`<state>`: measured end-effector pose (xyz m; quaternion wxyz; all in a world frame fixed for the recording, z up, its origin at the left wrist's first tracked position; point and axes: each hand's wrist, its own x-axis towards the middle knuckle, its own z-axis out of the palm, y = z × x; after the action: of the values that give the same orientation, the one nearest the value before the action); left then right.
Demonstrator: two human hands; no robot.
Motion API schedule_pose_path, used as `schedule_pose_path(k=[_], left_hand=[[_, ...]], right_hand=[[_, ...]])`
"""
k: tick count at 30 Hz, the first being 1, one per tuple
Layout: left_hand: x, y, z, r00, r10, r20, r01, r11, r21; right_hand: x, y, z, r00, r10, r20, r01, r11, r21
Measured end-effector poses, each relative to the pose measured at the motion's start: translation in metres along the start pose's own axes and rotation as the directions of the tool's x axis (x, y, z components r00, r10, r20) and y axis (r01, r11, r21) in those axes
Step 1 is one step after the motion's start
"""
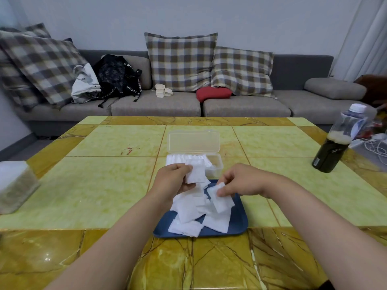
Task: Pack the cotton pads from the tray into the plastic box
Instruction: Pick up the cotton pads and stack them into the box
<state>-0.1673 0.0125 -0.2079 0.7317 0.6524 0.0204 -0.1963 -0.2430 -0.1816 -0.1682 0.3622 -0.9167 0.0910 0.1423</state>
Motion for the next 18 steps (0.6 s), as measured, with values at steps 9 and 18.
schedule_pose_path(k=[9,18], left_hand=[[-0.014,0.0,0.015,0.979,0.002,0.205,-0.009,0.999,0.033],[-0.015,0.0,0.015,0.974,-0.012,0.226,0.014,1.0,-0.007]], right_hand=[[0.007,-0.014,0.001,0.955,-0.089,-0.281,0.2,0.897,0.394],[0.008,-0.018,0.006,0.94,-0.104,-0.324,0.201,0.937,0.284]])
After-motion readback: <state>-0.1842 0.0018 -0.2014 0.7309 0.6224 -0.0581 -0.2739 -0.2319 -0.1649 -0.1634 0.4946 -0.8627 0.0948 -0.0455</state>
